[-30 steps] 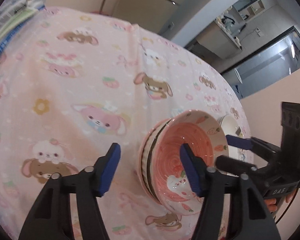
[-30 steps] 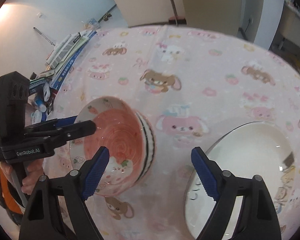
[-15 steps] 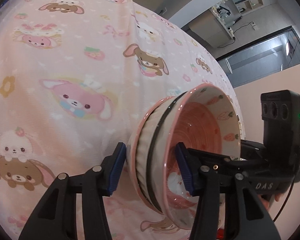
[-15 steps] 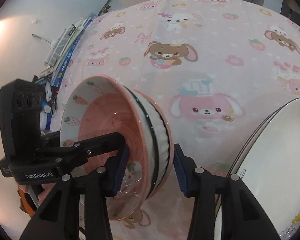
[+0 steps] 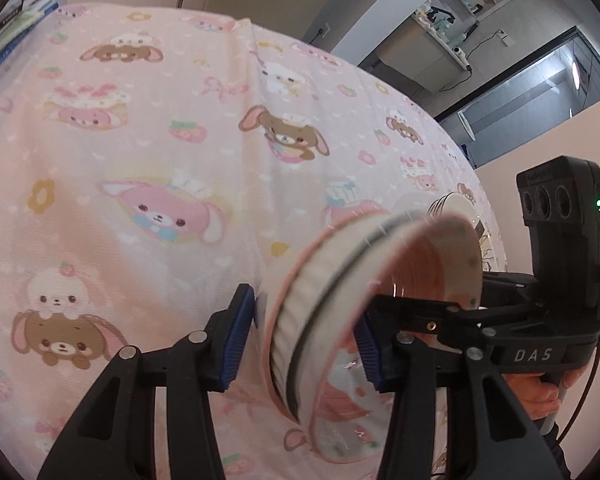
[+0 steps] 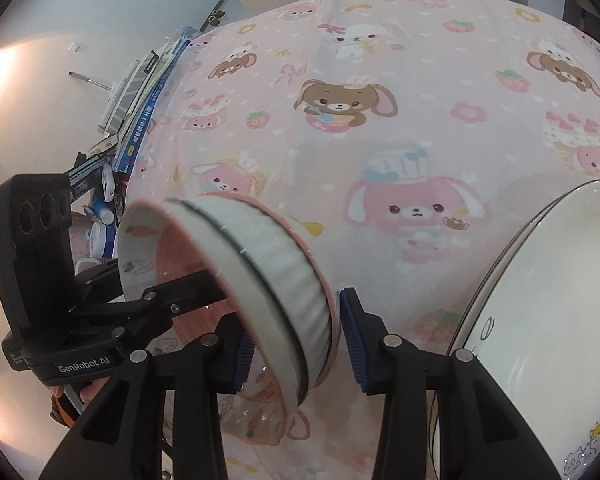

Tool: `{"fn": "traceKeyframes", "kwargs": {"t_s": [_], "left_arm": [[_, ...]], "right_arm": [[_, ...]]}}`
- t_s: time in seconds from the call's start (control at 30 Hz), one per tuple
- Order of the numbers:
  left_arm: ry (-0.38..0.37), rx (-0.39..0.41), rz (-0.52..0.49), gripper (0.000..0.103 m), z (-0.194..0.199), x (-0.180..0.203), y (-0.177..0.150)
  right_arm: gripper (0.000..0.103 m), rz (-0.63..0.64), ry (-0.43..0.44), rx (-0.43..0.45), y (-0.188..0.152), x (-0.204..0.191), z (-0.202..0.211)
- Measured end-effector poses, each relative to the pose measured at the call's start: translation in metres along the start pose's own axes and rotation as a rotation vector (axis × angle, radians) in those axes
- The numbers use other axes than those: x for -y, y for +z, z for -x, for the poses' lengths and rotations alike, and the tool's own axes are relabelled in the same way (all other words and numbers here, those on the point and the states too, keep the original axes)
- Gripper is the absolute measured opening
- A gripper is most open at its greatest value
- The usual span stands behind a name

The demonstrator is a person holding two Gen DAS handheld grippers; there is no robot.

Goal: Organize plates and bowls
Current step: 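Lift the stacked bowls off the table with both grippers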

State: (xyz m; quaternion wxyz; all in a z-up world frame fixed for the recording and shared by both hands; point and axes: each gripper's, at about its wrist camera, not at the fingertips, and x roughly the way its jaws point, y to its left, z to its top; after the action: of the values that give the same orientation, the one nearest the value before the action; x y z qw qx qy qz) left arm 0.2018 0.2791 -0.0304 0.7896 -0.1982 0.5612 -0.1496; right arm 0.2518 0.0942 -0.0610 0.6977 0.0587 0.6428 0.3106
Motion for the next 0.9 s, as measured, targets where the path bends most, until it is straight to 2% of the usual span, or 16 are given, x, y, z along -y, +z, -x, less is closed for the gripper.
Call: {"fn": "traceKeyframes", "kwargs": {"t_s": [0.23, 0.4, 0.57, 0.7, 0.9], "left_arm": [[-0.013, 0.009, -0.016, 0.046, 0.004, 0.001, 0.0], [-0.048, 0.028, -0.06, 0.046, 0.012, 0.004, -0.018], [-0.041, 0.056, -0.057, 0.046, 0.018, 0.004, -0.031], [-0.058, 0.083, -0.097, 0.047, 0.021, 0.005, -0.041], [-0.008, 0.147, -0.175, 0.057, 0.012, 0.011, -0.05]], "right_arm": [[0.042, 0.029, -0.024, 0.018, -0.006, -0.007, 0.004], [0.042, 0.128, -0.073, 0.083, -0.031, -0.021, 0.013], [0.041, 0.177, -0.098, 0.134, -0.043, -0.03, 0.017], [0.041, 0.255, -0.104, 0.204, -0.063, -0.033, 0.022], [0.041, 0.368, -0.078, 0.357, -0.088, -0.03, 0.022]]}}
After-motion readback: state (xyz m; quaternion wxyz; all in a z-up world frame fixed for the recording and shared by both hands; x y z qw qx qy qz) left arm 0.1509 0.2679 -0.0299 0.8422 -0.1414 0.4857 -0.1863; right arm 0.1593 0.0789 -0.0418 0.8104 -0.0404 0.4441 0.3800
